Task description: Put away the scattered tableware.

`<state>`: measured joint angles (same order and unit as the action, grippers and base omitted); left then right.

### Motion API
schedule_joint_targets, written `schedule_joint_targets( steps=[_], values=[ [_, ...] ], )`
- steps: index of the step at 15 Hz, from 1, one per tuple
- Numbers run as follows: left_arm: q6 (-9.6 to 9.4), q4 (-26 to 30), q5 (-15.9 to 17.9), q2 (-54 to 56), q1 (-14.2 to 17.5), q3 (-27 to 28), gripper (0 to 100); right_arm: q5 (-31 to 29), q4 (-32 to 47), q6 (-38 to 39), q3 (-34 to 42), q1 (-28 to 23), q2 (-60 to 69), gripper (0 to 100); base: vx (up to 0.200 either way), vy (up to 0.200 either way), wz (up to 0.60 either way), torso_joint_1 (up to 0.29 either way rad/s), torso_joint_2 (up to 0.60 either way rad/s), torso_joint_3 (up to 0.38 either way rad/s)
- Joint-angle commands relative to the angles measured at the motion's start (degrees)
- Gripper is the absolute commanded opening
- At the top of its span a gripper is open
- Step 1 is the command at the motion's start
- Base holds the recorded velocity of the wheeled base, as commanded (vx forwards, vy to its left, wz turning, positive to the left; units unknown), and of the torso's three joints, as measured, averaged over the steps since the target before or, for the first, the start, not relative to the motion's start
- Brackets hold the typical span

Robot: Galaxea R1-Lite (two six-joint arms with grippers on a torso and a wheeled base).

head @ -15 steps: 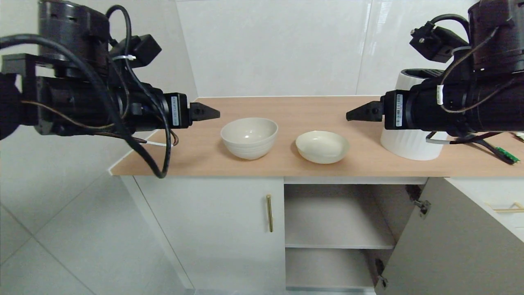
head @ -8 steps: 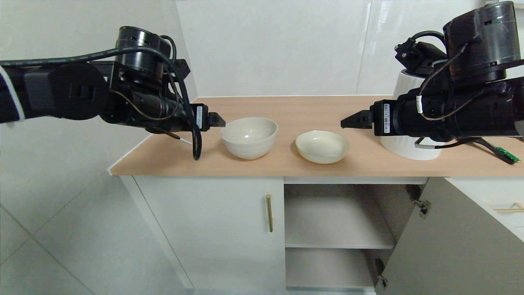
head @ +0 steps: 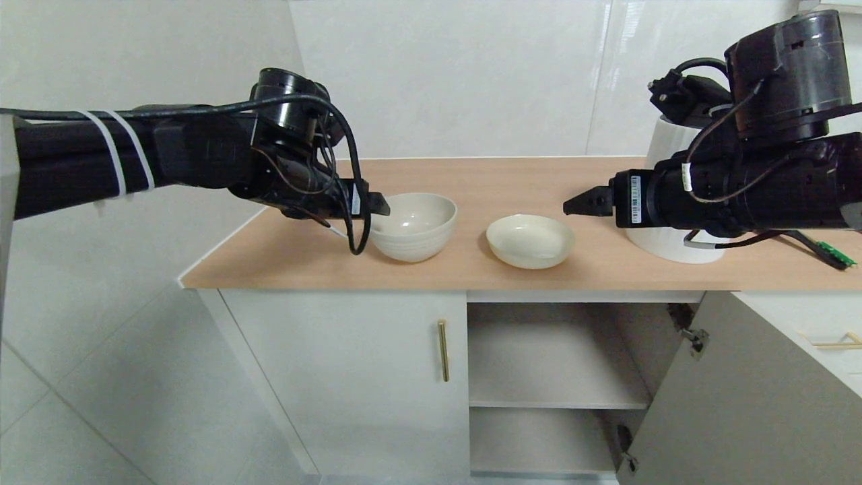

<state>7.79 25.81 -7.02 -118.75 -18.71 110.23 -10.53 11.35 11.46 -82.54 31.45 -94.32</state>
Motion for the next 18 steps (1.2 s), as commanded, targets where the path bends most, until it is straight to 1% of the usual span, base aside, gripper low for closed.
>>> schedule_joint_targets(
  steps=[1,2,9,11,12,13,16,17,18],
  values=[
    [0.03,-0.1,0.0,-0.9,-0.3,0.3,100,0.0,0.0,0.0,0.1,0.0,0.3,100,0.0,0.0,0.0,0.0,0.0,0.0],
    [0.03,-0.1,0.0,-1.0,-0.3,0.3,0,0.0,0.0,0.0,0.1,0.0,0.4,100,0.0,0.0,0.0,0.0,0.0,0.0],
    [0.12,0.6,0.0,-3.2,-0.4,0.3,0,0.0,0.0,0.0,0.1,0.2,0.9,100,0.0,0.0,0.0,0.0,0.0,0.0],
    [0.12,0.7,-0.2,-2.9,-0.4,1.1,0,0.0,0.0,0.0,0.1,0.2,1.0,100,0.0,0.0,0.0,0.0,0.0,0.0],
    [1.79,0.7,-0.5,-0.6,-0.6,1.7,0,0.0,0.0,0.1,0.1,0.1,1.0,100,0.0,0.0,0.0,0.0,0.0,0.0],
    [2.23,0.7,-0.5,1.2,-0.9,1.7,0,0.0,0.0,0.1,0.1,0.1,1.0,100,0.0,0.0,0.0,0.0,0.0,0.0],
    [5.57,2.5,-0.3,8.2,-1.0,-0.6,0,0.0,0.2,0.3,0.0,0.1,0.4,100,0.0,0.0,0.0,0.0,0.0,0.0],
    [6.45,2.8,-0.1,12.6,-1.0,-3.9,0,0.0,0.2,0.3,-0.2,0.1,-0.4,100,0.0,0.0,0.0,0.0,0.0,0.0],
    [6.71,2.8,0.2,14.7,-0.9,-6.2,0,0.0,0.3,0.3,-0.3,0.1,-1.0,100,0.0,0.0,0.0,0.0,0.0,0.0]
  ],
)
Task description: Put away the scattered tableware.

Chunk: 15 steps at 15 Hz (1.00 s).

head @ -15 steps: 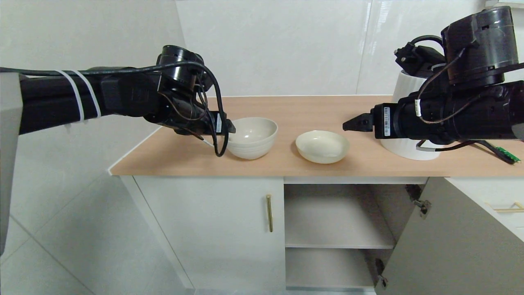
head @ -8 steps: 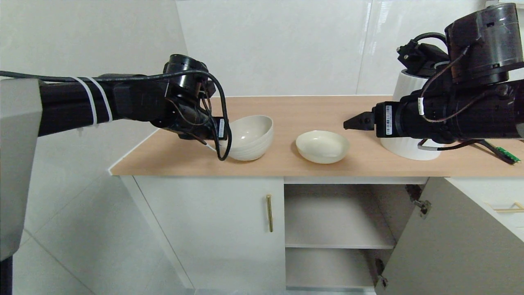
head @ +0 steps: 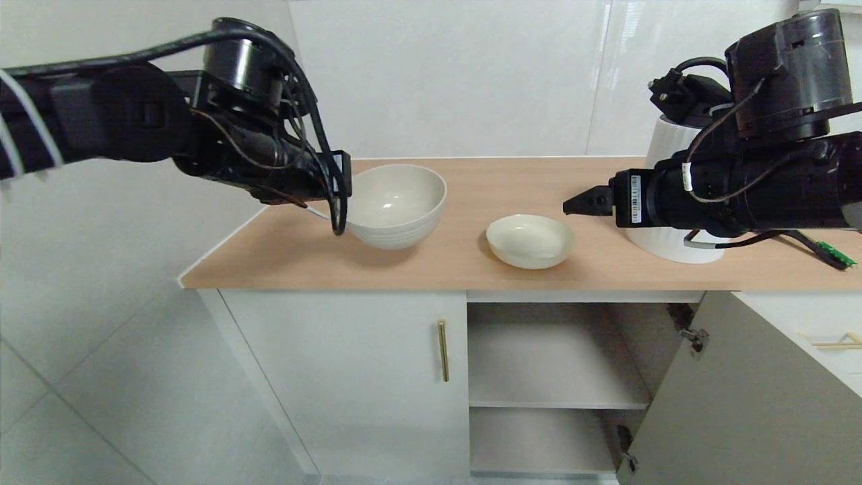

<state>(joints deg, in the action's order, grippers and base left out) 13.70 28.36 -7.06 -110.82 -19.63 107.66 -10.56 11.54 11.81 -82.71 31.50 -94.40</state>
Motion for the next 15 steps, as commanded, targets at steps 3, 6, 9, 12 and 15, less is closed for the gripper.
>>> schedule_joint_targets(
  steps=[3,6,9,12,15],
  values=[
    [0.8,-2.3,5.2,20.1,0.4,-21.8,0,-2.0,0.1,2.9,-1.7,0.1,-4.8,100,0.0,0.0,0.0,0.0,0.0,0.0],
    [0.62,-13.7,7.4,30.8,0.8,-38.0,0,-3.0,0.1,2.9,-3.4,-0.3,-8.6,100,0.0,0.0,0.0,0.0,0.0,0.0],
    [0.62,-15.1,8.1,35.4,0.8,-43.0,0,-7.2,0.1,2.9,-6.3,-2.0,-14.3,100,0.0,0.0,0.0,0.0,0.0,0.0],
    [0.36,-15.1,9.8,38.1,0.8,-43.1,0,-7.7,0.1,3.0,-8.6,-3.3,-17.0,100,0.0,0.0,0.0,0.0,0.0,0.0],
    [0.27,-15.1,10.2,38.8,0.6,-43.1,0,-12.3,0.2,2.9,-10.7,-3.8,-19.7,100,0.0,0.0,0.0,0.0,0.0,0.0]
  ],
)
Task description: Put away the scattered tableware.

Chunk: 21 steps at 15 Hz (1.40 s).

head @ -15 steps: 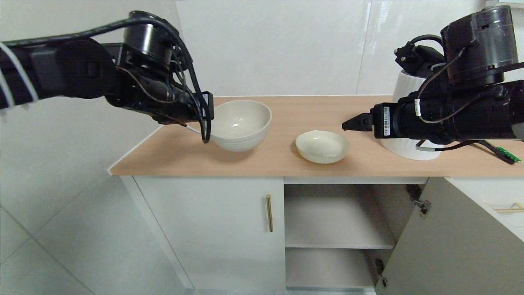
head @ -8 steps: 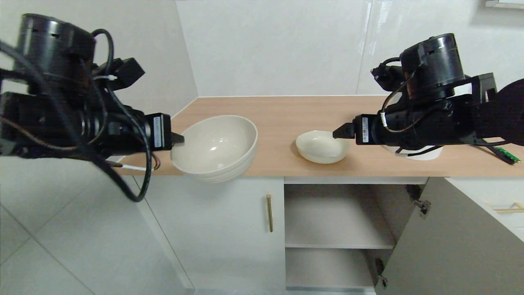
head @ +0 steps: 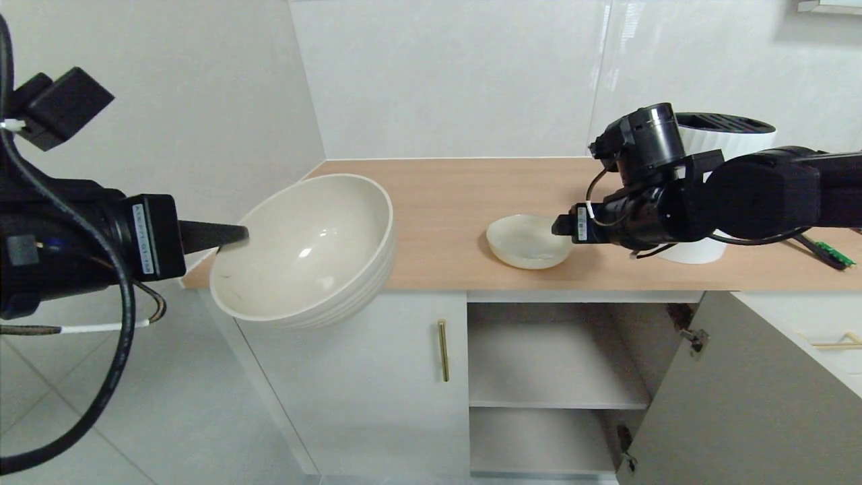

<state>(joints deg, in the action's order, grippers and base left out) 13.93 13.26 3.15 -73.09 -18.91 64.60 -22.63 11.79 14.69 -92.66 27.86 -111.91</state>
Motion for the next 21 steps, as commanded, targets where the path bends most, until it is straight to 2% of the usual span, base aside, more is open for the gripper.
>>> schedule_joint_targets(
  steps=[1,9,10,17,21],
  values=[
    [0.04,0.0,0.0,1.6,-0.1,-0.1,0,-0.3,0.0,0.0,-0.9,-0.2,-2.9,100,0.0,0.0,0.0,0.0,0.0,0.0],
    [0.04,0.1,0.1,2.6,-1.0,-0.3,0,-0.5,-0.1,0.5,-2.3,-0.3,-4.9,100,0.0,0.0,0.0,0.0,0.0,0.0],
    [0.04,0.1,0.1,2.7,-1.0,-0.3,0,-0.5,-0.1,0.6,-2.3,-0.3,-5.0,0,0.0,0.0,0.0,0.0,0.0,0.0],
    [0.04,0.1,0.1,3.7,-1.7,-0.3,0,-0.3,-0.1,2.1,-2.3,-0.3,-6.1,0,0.0,0.0,0.0,0.0,0.0,0.0],
    [0.04,0.1,0.1,3.6,-2.4,-0.9,0,-0.2,0.1,2.9,-1.5,-0.2,-2.3,0,0.0,0.0,0.0,0.0,0.0,0.0]
  ],
)
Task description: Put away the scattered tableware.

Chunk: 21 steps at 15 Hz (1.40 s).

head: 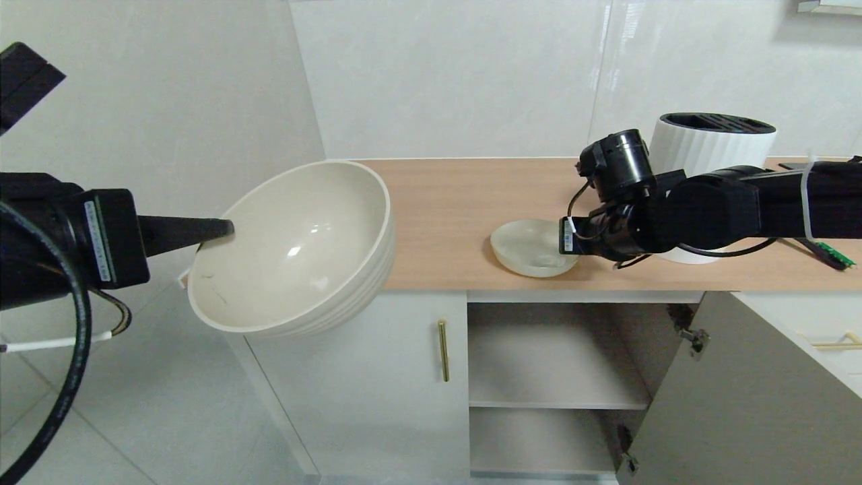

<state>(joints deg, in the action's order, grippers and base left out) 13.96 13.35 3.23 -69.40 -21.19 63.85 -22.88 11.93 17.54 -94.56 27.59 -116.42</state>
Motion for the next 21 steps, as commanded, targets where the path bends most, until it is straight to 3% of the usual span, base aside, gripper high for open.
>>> schedule_joint_targets(
  steps=[1,4,5,10,11,14,21],
  values=[
    [0.02,0.0,-0.1,-0.1,-1.0,-0.4,0,0.2,0.5,0.0,2.0,0.4,5.9,0,0.0,0.0,0.0,0.0,0.0,0.0],
    [0.02,0.0,-0.1,-0.1,-2.5,-1.5,0,2.6,6.3,0.7,10.4,4.8,16.3,0,0.0,0.0,0.0,0.0,0.0,0.0],
    [0.02,0.0,-0.1,-0.2,-3.0,-2.2,0,5.2,7.1,1.4,18.1,7.7,21.7,0,0.0,0.0,0.0,0.0,0.0,0.0],
    [0.02,0.0,-0.4,-2.1,-7.2,-3.6,0,5.0,4.6,8.5,34.0,14.7,29.5,0,0.0,0.0,0.0,0.0,0.0,0.0],
    [0.1,0.0,-0.4,-2.9,-7.6,-3.6,0,4.5,1.2,9.2,38.0,15.3,30.3,0,0.0,0.0,0.0,0.0,0.0,0.0],
    [0.1,-0.1,-0.5,-4.6,-9.1,-4.0,0,4.4,-4.2,9.3,42.7,16.0,30.7,0,0.0,0.0,0.0,0.0,0.0,0.0],
    [0.1,-0.7,-0.5,-5.1,-9.1,-3.9,0,3.6,-9.9,9.2,50.4,18.2,29.1,0,0.0,0.0,0.0,-0.019,0.06,0.037]
  ],
)
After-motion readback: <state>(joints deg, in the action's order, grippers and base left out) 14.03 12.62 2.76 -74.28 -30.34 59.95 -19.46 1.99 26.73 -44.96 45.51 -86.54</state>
